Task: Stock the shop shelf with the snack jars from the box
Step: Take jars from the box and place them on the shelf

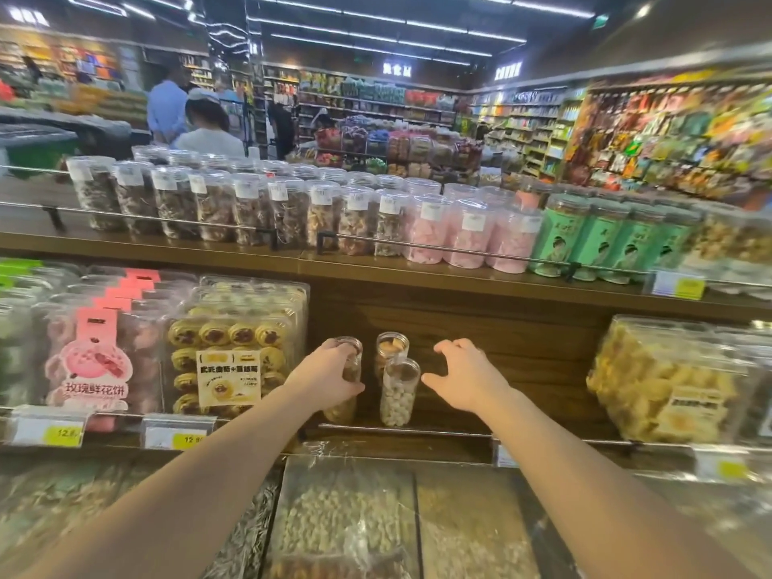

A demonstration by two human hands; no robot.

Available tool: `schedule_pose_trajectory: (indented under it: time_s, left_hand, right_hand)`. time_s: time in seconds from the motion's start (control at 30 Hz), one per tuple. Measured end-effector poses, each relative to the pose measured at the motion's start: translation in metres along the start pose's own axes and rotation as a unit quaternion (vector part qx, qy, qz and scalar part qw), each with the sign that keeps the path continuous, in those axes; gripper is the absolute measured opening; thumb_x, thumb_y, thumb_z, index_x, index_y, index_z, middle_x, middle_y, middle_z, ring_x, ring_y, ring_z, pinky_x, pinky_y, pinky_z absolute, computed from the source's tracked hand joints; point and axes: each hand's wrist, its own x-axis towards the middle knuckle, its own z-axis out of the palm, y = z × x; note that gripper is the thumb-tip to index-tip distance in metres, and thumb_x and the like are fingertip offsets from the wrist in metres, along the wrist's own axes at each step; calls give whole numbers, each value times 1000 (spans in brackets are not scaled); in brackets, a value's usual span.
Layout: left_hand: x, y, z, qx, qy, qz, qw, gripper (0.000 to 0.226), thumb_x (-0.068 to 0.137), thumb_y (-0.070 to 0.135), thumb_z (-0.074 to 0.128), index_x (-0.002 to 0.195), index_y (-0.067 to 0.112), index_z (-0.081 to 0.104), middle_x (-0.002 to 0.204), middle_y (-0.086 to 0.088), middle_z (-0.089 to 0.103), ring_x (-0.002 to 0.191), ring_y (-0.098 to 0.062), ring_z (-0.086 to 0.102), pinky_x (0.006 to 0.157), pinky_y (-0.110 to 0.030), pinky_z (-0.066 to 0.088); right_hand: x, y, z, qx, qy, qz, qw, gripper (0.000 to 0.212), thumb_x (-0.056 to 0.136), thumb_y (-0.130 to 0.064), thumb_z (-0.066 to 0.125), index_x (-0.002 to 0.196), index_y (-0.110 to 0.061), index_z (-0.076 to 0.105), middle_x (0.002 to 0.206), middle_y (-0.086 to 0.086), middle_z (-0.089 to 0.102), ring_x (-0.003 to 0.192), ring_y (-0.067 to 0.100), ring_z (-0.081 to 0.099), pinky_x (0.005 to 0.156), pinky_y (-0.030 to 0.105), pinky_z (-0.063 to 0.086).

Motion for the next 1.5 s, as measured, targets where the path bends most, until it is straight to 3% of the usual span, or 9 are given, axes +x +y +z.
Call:
schedule_pose_trajectory:
  time_s: [0.3, 0.47, 0.67, 0.73, 0.8, 1.03, 1.17, 1.33, 1.5]
  left_hand:
    - [1, -7, -3, 23, -3, 6, 1000, 77, 84, 51, 76, 150, 31, 43, 153, 4, 40, 131, -20, 51, 102, -40, 51]
    - [-25, -5, -45, 40, 32, 52, 997, 59, 90, 47, 69, 144, 34, 49, 144, 6, 49, 124, -15, 54, 96, -35, 53]
    - [-93, -27, -91, 78, 46, 16, 996, 47, 92, 48, 66, 137, 37, 55, 145, 6, 48, 112, -15, 61, 91, -37, 53]
    - [-118, -35, -100, 97, 47, -8, 994, 47, 91, 51, 65, 135, 39, 56, 143, 8, 50, 107, -16, 62, 87, -36, 51]
    - [-143, -41, -107, 111, 52, -36, 992, 47, 89, 54, 65, 132, 41, 56, 141, 9, 52, 113, -18, 60, 89, -37, 51]
    - [-248, -44, -117, 139, 72, -143, 977, 48, 86, 53, 64, 131, 36, 57, 124, 7, 58, 114, -21, 60, 88, -37, 53]
    - [-327, -39, -115, 128, 77, -226, 963, 59, 83, 59, 57, 138, 38, 53, 132, 12, 57, 121, -14, 57, 96, -39, 53]
    - [-455, -32, -99, 135, 124, -353, 918, 52, 89, 53, 65, 138, 41, 54, 135, 14, 59, 120, -15, 60, 92, -30, 52]
    - [-581, -9, -89, 132, 139, -485, 853, 51, 89, 56, 63, 136, 39, 55, 133, 14, 56, 124, -15, 56, 95, -34, 49]
  right_hand:
    - [-3, -7, 10, -2, -7, -1, 1000, 66, 96, -50, 61, 153, -28, 37, 161, 4, 32, 145, 27, 35, 111, 45, 44]
    - [-6, -14, 11, -4, -16, -18, 1000, 65, 97, -46, 61, 154, -28, 37, 159, 4, 34, 144, 27, 36, 109, 43, 45]
    - [-16, -44, 10, -11, -28, -72, 997, 67, 95, -42, 65, 154, -27, 37, 155, 5, 38, 137, 27, 43, 104, 41, 50]
    - [-23, -61, 8, -8, -29, -102, 994, 69, 94, -45, 65, 154, -26, 36, 156, 5, 39, 140, 28, 42, 107, 43, 48]
    - [-32, -79, 7, -9, -33, -136, 990, 69, 94, -49, 64, 154, -26, 37, 157, 6, 38, 141, 29, 42, 108, 45, 47]
    - [-79, -141, 12, -26, -66, -261, 963, 70, 91, -52, 66, 151, -25, 41, 146, 8, 47, 132, 31, 49, 102, 46, 50]
    - [-116, -183, 28, -44, -98, -344, 933, 72, 90, -55, 63, 150, -23, 41, 145, 7, 47, 131, 30, 48, 104, 46, 48]
    - [-186, -243, 60, -71, -158, -458, 872, 73, 90, -53, 64, 151, -21, 39, 147, 11, 45, 134, 32, 46, 104, 47, 47]
    - [-288, -302, 66, -58, -186, -554, 809, 63, 92, -44, 62, 147, -18, 44, 139, 14, 47, 129, 35, 48, 102, 42, 47]
